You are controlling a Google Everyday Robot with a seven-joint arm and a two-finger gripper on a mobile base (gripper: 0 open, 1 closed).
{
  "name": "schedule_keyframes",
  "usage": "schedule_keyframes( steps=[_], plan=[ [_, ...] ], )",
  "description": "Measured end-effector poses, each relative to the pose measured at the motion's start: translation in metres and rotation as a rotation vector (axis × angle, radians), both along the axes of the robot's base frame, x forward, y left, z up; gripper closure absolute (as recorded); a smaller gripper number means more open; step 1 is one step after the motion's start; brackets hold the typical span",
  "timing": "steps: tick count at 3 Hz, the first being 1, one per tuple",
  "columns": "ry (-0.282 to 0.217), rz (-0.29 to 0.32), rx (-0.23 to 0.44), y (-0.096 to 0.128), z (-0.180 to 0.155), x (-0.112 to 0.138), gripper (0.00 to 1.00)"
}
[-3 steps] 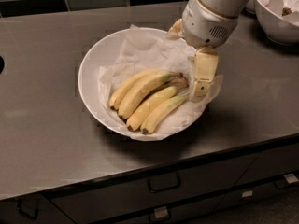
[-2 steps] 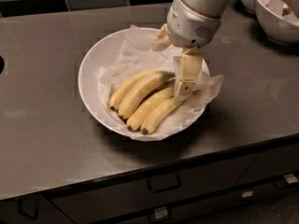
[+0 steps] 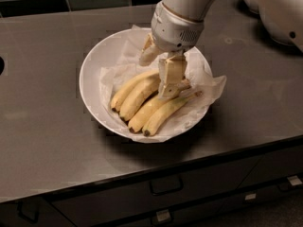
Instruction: Pick banana from white bowl
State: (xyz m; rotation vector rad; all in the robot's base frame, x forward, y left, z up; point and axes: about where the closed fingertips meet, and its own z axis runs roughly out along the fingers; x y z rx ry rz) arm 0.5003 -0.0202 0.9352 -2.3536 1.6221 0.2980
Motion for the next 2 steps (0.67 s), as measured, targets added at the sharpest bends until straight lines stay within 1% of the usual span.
schedule_keyframes(
  steps=[2],
  plan=[
    [0.038,0.054,-0.006,0.0153,-0.0161,-0.0042,0.38]
  ],
)
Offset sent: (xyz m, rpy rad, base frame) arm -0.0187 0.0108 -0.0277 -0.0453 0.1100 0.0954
